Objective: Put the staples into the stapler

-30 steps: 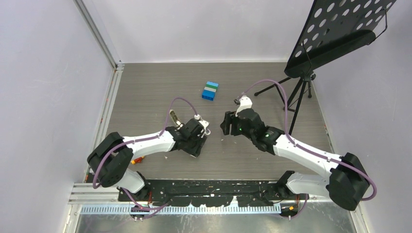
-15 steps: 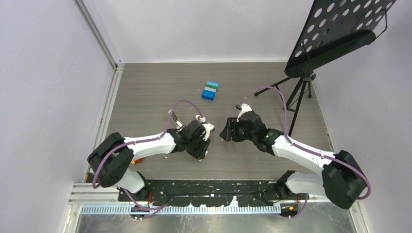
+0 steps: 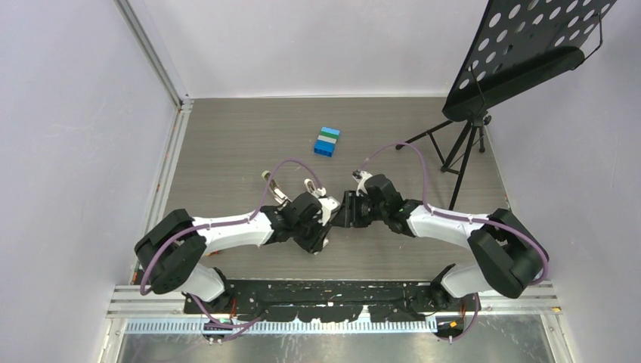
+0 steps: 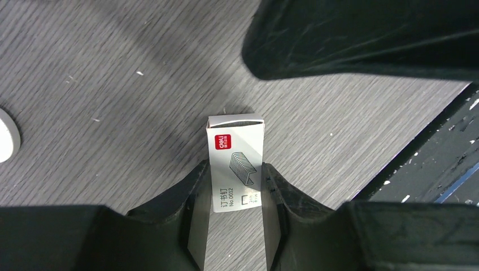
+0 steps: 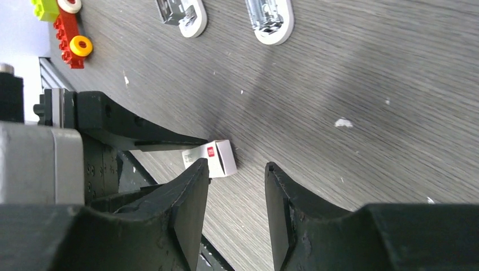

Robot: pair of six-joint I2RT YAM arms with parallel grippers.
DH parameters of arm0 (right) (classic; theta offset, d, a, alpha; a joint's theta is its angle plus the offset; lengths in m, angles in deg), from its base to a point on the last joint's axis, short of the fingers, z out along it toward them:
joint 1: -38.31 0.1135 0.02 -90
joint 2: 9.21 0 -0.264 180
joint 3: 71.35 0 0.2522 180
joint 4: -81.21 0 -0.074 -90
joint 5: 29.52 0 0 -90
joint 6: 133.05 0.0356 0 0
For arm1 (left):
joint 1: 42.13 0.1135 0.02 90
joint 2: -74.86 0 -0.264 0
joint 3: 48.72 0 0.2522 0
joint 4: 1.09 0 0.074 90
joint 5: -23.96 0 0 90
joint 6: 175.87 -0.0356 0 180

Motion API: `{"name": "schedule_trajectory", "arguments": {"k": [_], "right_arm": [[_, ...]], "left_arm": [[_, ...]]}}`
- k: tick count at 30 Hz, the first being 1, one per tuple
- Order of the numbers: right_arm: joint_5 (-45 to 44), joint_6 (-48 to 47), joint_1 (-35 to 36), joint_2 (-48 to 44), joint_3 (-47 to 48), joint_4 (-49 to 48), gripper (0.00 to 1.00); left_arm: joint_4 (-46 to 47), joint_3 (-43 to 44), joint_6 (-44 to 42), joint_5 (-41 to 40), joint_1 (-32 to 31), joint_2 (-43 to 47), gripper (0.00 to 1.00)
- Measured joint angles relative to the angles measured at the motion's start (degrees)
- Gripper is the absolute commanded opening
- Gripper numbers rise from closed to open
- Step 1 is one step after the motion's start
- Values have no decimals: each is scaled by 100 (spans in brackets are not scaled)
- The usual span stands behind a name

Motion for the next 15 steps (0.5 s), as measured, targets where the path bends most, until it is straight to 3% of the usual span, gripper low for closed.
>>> {"name": "schedule_trajectory", "arguments": {"k": [15], "right_arm": [[734, 66, 20, 640, 2, -382, 40]], "left_arm": [[321, -201, -212, -2, -173, 424, 28]]}}
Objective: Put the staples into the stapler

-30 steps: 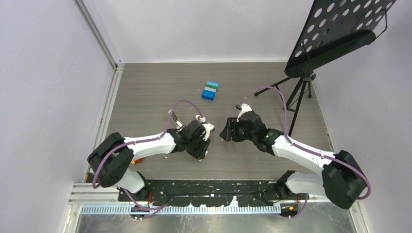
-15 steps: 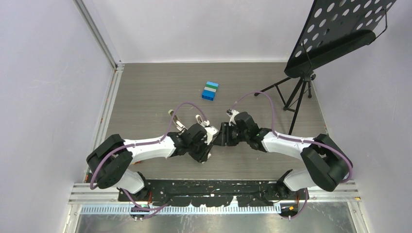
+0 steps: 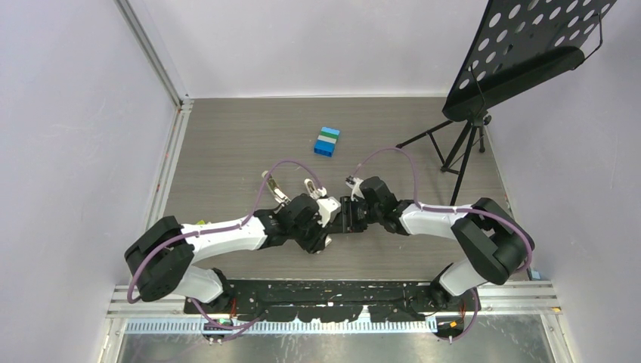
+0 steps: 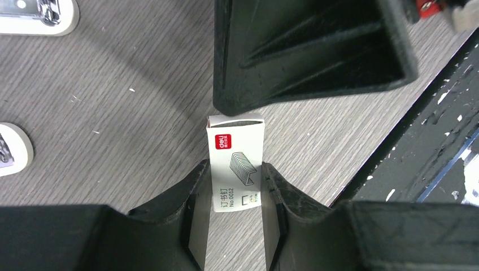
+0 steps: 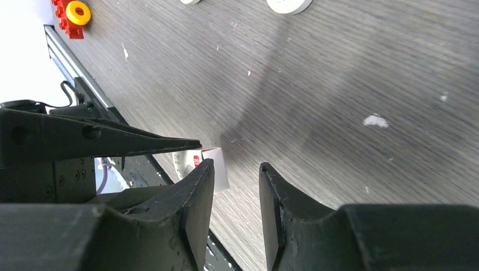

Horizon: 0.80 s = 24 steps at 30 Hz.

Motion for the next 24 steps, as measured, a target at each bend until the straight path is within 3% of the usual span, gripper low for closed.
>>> {"name": "schedule_trajectory", "arguments": {"k": [24], "right_arm": [[295, 11, 133, 55, 28, -225, 27]], "left_arm": [[175, -127, -70, -81, -4, 225, 24]]}}
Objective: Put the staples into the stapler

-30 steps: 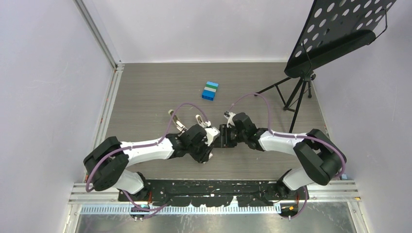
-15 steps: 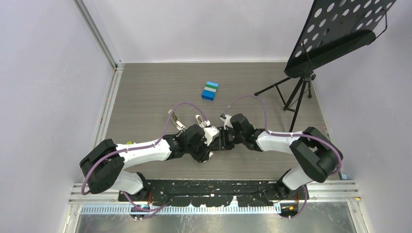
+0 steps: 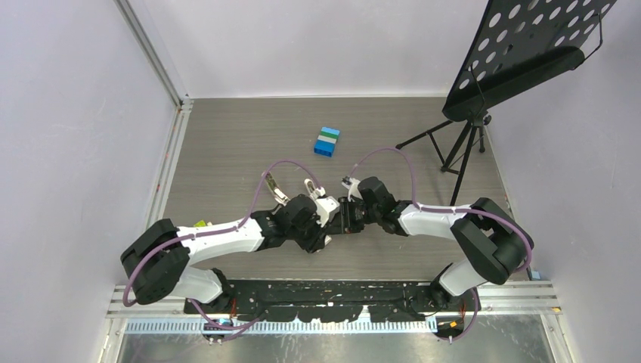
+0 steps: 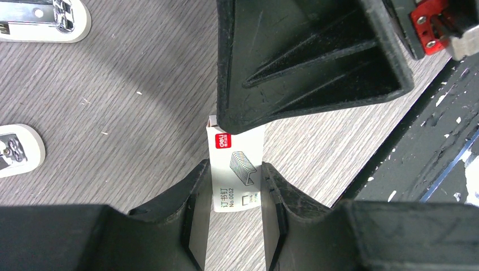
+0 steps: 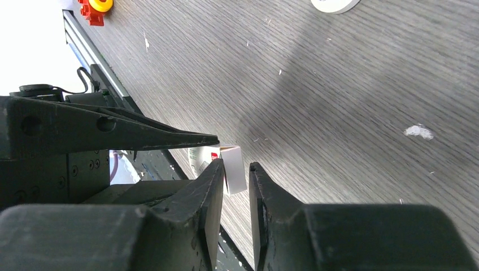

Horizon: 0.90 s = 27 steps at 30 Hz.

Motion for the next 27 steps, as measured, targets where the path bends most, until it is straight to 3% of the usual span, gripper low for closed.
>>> {"name": "schedule_trajectory", "arguments": {"k": [9, 16, 27], "right_arm": [[-33, -72, 59, 0, 44, 33, 17], [-179, -144, 151, -2, 118, 125, 1], [-695, -291, 260, -256, 131, 472, 0]], "left_arm": [[2, -2, 44, -33, 0, 0, 24], [-7, -9, 111, -42, 0, 0, 24], [2, -11, 133, 44, 0, -13, 27]]}}
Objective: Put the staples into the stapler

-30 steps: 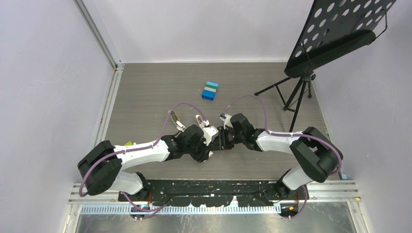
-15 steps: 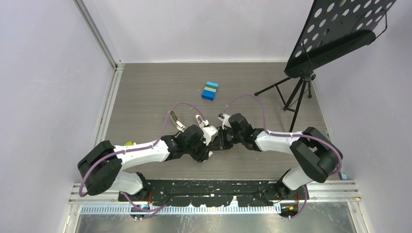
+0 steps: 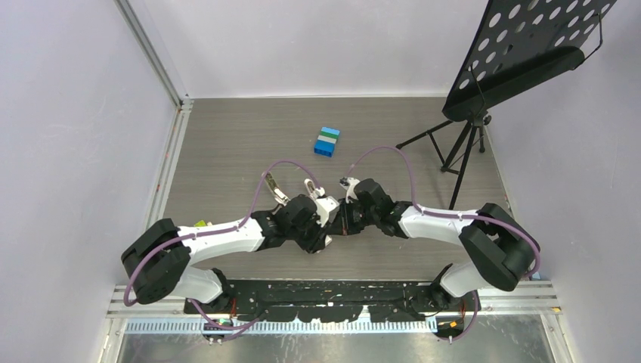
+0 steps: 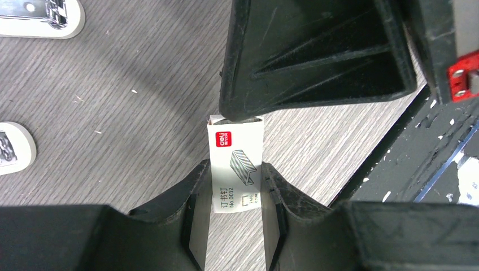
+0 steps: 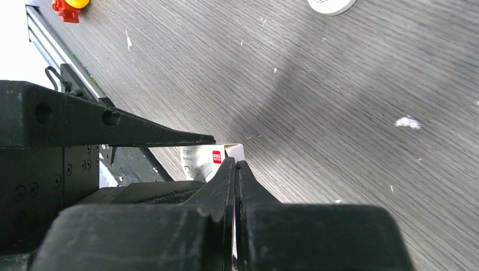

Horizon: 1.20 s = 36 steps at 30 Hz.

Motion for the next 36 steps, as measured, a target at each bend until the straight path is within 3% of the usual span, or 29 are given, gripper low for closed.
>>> {"name": "schedule_trajectory", "arguments": {"k": [11, 19, 24, 32, 36], "right_arm": [[-629, -219, -13, -133, 0, 450, 1], [-328, -205, -9, -136, -13, 280, 27], [-138, -205, 24, -133, -13, 179, 33], [-72, -229, 236, 63, 42, 205, 32], [-120, -251, 262, 109, 79, 267, 27]], "left_arm": [[-144, 0, 13, 175, 0, -146, 30], [-170, 33, 15, 173, 0, -168, 30], [-166, 63, 15, 173, 0, -168, 30], [-168, 63, 15, 168, 0, -168, 30], [-168, 63, 15, 168, 0, -168, 30]]}}
